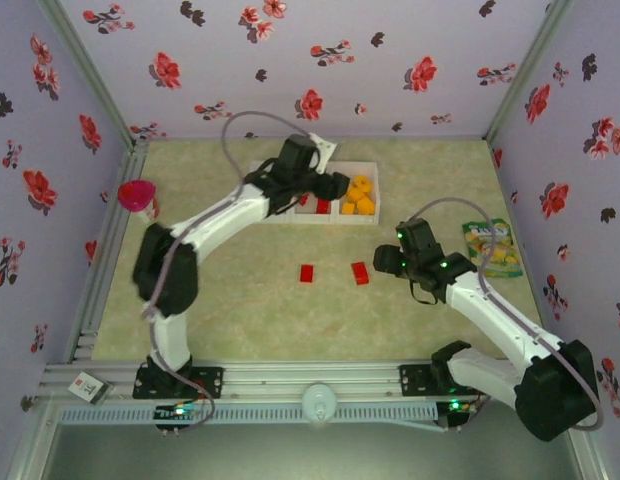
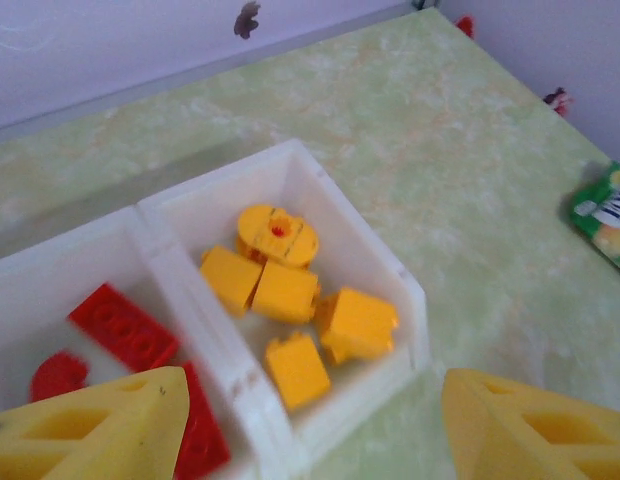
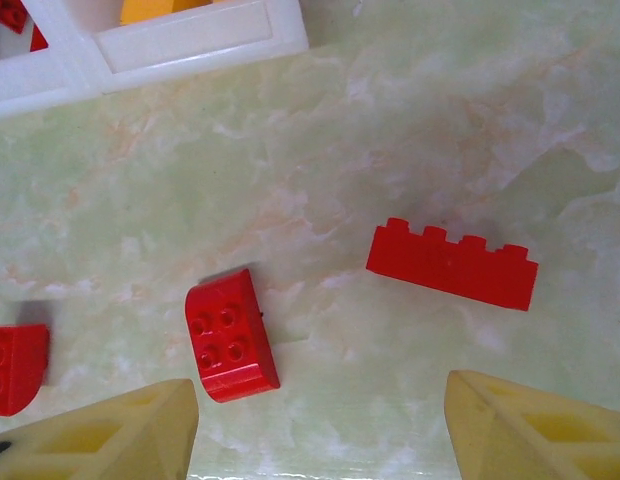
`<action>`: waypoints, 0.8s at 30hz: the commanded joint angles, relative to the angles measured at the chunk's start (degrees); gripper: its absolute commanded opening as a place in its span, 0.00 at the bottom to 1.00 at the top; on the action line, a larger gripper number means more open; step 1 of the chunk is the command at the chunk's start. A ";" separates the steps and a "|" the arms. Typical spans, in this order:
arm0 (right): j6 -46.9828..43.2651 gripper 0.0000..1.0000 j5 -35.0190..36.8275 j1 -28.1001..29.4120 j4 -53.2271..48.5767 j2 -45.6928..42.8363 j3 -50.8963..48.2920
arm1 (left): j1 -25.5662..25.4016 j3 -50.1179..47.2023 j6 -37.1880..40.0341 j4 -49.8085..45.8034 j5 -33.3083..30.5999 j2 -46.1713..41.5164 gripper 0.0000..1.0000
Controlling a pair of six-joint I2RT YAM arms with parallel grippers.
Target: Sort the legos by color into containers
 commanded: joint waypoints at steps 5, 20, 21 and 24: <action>-2.84 0.67 -0.90 2.64 2.19 7.57 4.16 | 0.68 -23.90 6.47 4.31 1.91 -24.76 0.68; -0.49 0.63 3.46 11.11 4.84 23.30 8.36 | 0.76 -48.20 0.25 5.80 3.10 -48.86 0.69; -0.42 0.63 3.86 11.25 4.70 23.91 8.42 | 0.74 -48.29 0.07 5.65 3.29 -48.90 0.69; -0.38 0.62 4.76 11.51 4.50 24.93 8.59 | 0.73 -47.94 -0.12 5.29 4.02 -48.23 0.69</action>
